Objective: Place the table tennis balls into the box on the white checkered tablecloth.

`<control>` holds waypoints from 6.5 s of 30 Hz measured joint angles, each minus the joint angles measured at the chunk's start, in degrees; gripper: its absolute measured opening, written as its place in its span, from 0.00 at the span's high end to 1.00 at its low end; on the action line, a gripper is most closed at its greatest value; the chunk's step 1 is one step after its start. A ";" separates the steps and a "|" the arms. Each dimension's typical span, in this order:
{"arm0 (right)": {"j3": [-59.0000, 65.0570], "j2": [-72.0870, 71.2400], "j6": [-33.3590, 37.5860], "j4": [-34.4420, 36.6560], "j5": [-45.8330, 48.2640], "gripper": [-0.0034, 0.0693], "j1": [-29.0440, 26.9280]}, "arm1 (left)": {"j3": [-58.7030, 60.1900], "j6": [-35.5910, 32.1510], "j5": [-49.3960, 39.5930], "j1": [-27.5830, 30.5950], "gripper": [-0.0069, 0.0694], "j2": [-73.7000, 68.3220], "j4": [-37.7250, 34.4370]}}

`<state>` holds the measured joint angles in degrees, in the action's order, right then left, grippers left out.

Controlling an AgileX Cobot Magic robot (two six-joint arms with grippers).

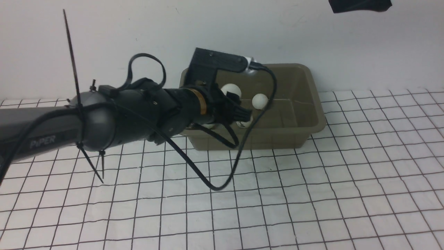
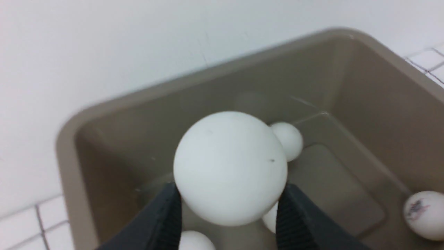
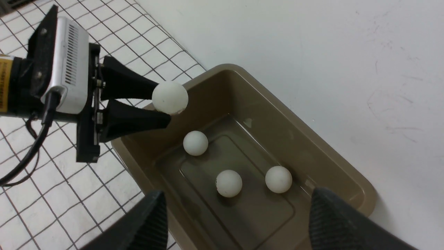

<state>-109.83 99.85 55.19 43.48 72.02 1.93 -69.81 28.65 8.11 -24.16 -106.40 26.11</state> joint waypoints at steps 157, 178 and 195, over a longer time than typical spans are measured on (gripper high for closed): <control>91.45 -94.28 -30.09 -27.65 -37.02 0.49 0.00 | 0.29 58.91 11.61 0.67 0.24 37.85 71.36; 91.45 -94.28 -30.09 -27.65 -36.67 0.49 0.00 | 0.29 62.59 3.57 0.67 0.24 44.64 75.18; 91.45 -94.28 -30.09 -27.65 -36.67 0.49 0.00 | 6.83 23.23 -8.49 0.67 0.24 44.22 45.86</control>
<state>-18.38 5.57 25.10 15.83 35.36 1.93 -62.99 51.88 -0.38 -23.49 -62.18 71.97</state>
